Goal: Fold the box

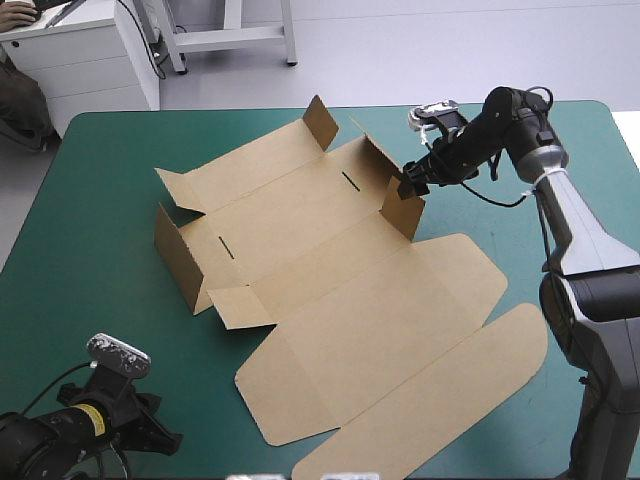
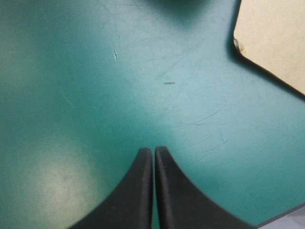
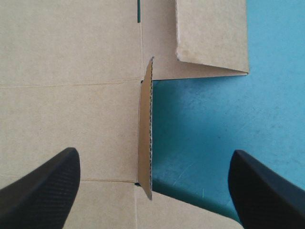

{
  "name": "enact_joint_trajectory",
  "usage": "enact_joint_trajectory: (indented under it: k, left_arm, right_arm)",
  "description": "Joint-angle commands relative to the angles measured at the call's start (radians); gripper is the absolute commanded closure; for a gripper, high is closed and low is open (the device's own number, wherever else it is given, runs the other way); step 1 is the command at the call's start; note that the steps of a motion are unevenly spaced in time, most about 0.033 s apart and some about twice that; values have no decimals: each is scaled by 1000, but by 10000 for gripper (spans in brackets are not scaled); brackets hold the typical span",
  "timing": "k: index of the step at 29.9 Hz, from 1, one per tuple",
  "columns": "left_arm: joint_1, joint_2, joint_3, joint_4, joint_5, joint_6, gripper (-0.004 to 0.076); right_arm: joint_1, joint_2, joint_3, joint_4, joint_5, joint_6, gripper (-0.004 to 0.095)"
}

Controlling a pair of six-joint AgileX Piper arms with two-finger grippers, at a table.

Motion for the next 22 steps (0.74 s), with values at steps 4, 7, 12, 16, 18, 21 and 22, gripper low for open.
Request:
enact_joint_trajectory:
  k: [4,7,12,16,18,21,22]
  left_arm:
    - [-1,4,-22,2,-36,2,731]
    - [-1,4,-22,2,-36,2,731]
    - [-1,4,-22,2,-36,2,731]
    - [-1,4,-22,2,-36,2,731]
    - [-1,4,-22,2,-36,2,731]
    - [-1,4,-22,2,-36,2,731]
    - [-1,4,-22,2,-36,2,731]
  right_arm:
    - [46,-3,-34,25,15,-19,126]
    - [79,21,-37,-19,15,-25,127]
    - [102,49,-39,-52,13,-20,189]
    - [102,56,-39,-54,1,-4,382]
    - [102,56,-39,-54,-5,-4,520]
    - [102,56,-39,-54,-19,-18,728]
    - [102,56,-39,-54,-26,-25,788]
